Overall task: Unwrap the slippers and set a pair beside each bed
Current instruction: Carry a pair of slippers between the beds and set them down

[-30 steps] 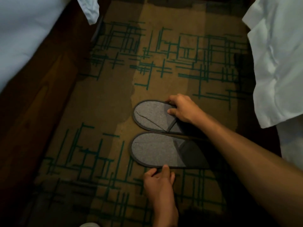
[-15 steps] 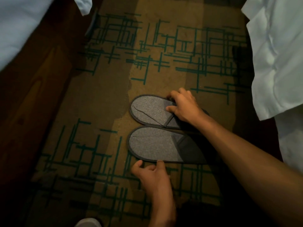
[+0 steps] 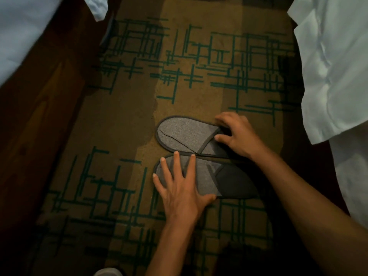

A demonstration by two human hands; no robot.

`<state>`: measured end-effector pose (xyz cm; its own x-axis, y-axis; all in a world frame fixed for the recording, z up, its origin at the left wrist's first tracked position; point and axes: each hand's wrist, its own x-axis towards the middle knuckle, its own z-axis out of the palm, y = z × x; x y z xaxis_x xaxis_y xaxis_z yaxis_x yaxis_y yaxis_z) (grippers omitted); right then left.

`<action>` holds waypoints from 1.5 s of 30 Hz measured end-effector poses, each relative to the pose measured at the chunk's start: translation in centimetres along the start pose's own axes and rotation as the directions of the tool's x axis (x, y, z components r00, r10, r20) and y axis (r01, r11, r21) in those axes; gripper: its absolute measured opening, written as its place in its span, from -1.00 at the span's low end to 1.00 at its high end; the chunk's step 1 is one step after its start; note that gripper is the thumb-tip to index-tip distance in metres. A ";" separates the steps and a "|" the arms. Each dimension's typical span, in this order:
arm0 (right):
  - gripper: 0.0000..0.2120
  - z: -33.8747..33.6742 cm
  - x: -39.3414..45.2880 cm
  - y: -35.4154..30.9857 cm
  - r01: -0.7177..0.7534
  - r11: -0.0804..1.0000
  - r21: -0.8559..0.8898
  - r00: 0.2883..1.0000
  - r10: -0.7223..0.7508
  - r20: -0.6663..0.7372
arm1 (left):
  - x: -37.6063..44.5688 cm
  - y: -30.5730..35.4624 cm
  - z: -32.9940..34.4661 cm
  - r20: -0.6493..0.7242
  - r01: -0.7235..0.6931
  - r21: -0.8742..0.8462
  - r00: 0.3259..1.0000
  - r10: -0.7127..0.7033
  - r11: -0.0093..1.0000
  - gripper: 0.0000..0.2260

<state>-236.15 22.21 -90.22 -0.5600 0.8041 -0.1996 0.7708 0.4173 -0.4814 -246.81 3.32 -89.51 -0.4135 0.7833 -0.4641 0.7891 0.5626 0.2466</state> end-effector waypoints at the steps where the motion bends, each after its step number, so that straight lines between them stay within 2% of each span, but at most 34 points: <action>1: -0.47 -0.2 -0.9 0.8 -0.093 0.991 0.096 0.993 0.099 -0.060 | 0.1 -0.5 0.0 0.013 -0.003 0.006 1.000 0.003 1.000 0.03; 4: -0.57 -0.3 -5.0 2.1 -0.261 0.909 0.325 0.926 0.331 -0.180 | 0.2 -1.1 0.0 0.020 -0.036 0.032 0.999 0.035 0.999 0.04; 7: -0.62 1.0 -9.7 2.2 -0.347 0.887 0.304 0.882 0.419 -0.215 | 0.2 -1.4 0.0 0.021 -0.043 0.050 0.999 0.042 0.998 0.04; 12: -0.61 3.1 -13.8 1.2 -0.463 0.851 0.249 0.843 0.510 -0.174 | 0.1 -2.3 -0.3 0.010 -0.038 0.032 0.999 0.037 0.999 0.02; 16: -0.60 4.2 -14.2 0.1 -0.456 0.857 0.241 0.827 0.508 -0.242 | 0.2 -3.0 -0.6 0.017 -0.047 0.029 0.999 0.046 0.998 0.01; 27: -0.62 4.3 -13.7 -0.3 -0.436 0.876 0.205 0.829 0.480 -0.289 | 0.4 -3.5 -0.6 -0.023 -0.036 -0.026 0.999 0.035 0.999 0.00; 36: -0.61 4.1 -13.9 -0.6 -0.467 0.857 0.219 0.819 0.512 -0.259 | 0.6 -3.7 -0.5 -0.040 -0.044 -0.024 0.998 0.043 0.999 0.00; 39: -0.62 3.6 -14.0 -0.8 -0.473 0.852 0.224 0.821 0.518 -0.239 | 0.6 -3.5 -0.9 -0.006 -0.037 0.004 0.999 0.037 0.999 0.00; 45: -0.68 -0.9 -16.7 -3.0 -0.535 0.789 0.302 0.787 0.595 -0.161 | -1.9 -2.2 -4.2 0.053 -0.028 0.011 0.998 0.027 1.000 -0.09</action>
<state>-228.82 7.95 -84.67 0.0669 0.9497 -0.3061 0.8160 -0.2286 -0.5309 -249.67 1.69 -85.56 -0.3674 0.7834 -0.5013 0.8053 0.5376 0.2499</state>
